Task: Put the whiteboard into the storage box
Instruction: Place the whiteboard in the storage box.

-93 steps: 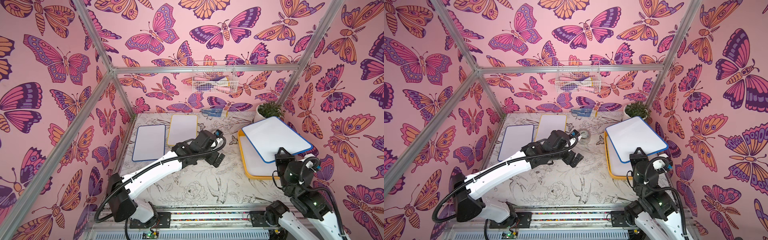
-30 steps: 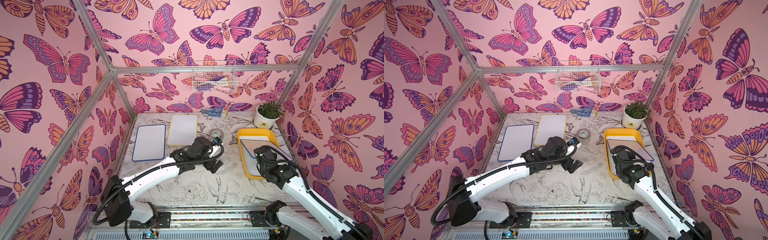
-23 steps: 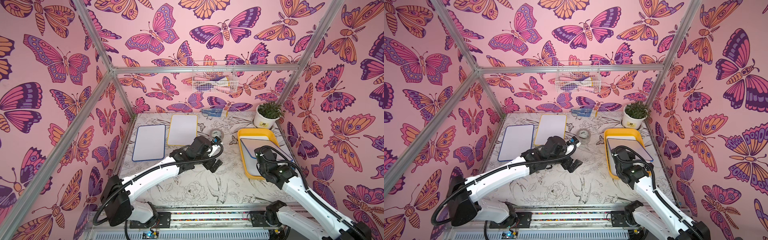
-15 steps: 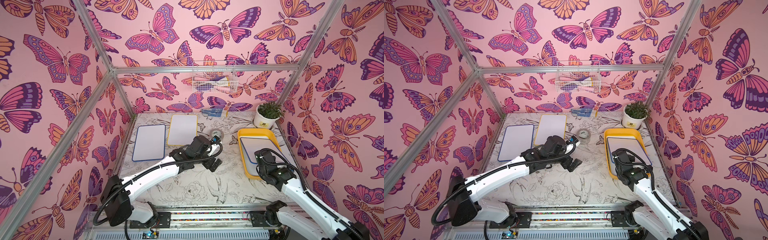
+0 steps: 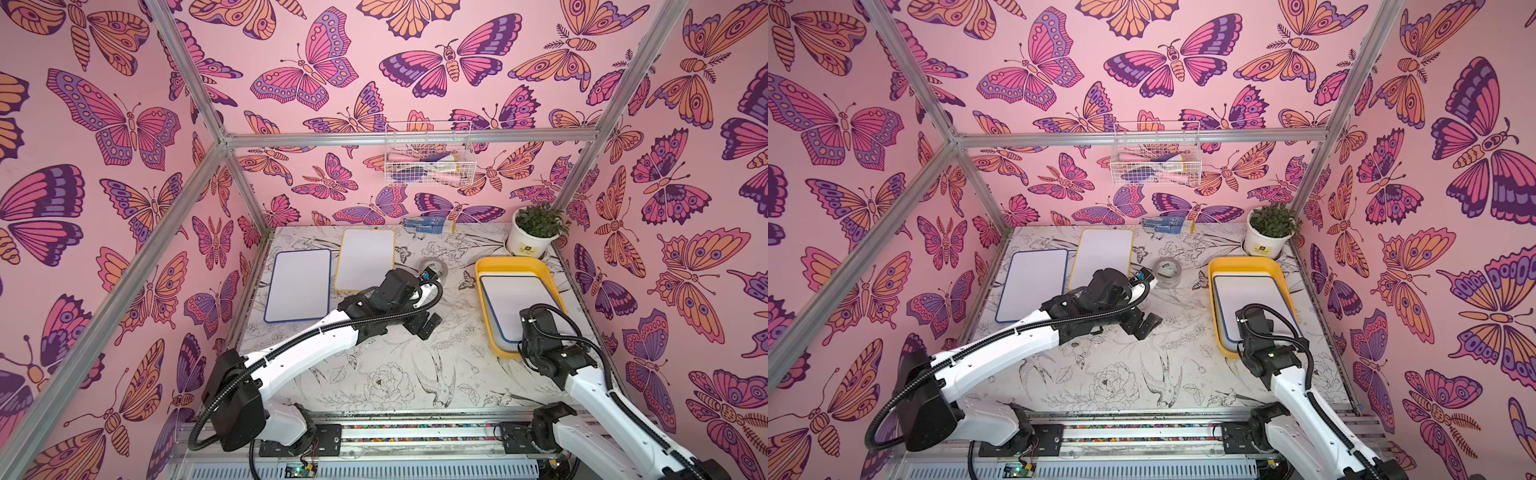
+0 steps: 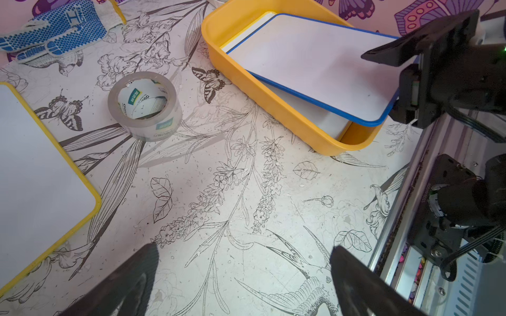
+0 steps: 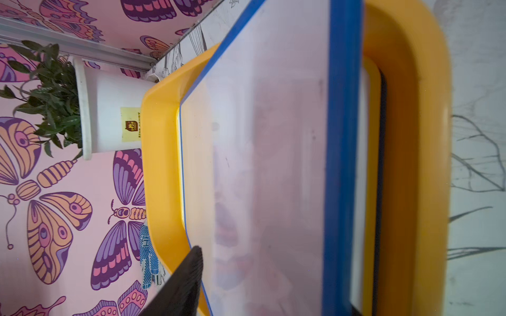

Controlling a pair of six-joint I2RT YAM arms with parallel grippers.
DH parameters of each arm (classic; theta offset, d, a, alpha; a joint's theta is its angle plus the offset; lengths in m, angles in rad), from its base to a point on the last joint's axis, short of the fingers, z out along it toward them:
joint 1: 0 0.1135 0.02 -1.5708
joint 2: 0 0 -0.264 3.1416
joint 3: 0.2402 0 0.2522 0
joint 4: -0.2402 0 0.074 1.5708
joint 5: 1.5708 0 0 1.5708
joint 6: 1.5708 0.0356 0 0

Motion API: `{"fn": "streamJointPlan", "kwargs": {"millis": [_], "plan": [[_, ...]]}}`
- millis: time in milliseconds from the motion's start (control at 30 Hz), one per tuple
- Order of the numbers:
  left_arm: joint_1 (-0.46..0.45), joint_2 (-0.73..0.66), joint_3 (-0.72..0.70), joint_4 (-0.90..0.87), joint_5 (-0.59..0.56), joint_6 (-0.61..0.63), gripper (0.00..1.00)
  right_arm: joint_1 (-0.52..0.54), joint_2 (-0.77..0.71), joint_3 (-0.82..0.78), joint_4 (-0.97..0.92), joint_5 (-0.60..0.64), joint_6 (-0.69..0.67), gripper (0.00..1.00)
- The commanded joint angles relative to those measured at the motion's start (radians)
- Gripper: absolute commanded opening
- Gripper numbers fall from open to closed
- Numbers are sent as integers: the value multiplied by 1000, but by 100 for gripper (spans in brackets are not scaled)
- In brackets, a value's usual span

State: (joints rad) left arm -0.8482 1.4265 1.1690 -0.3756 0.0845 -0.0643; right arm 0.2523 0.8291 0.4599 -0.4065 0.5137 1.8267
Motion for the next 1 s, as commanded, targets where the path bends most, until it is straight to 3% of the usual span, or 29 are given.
{"fn": "streamJointPlan", "kwargs": {"millis": [0, 333, 967], "plan": [[22, 19, 24, -35, -23, -20, 100, -25, -9, 2, 36, -67, -55, 65], [107, 40, 36, -51, -39, -42, 100, -47, 11, 29, -39, -134, -143, 99], [271, 54, 41, -71, -94, -50, 100, -94, 68, 134, -250, -261, -194, 99]]}}
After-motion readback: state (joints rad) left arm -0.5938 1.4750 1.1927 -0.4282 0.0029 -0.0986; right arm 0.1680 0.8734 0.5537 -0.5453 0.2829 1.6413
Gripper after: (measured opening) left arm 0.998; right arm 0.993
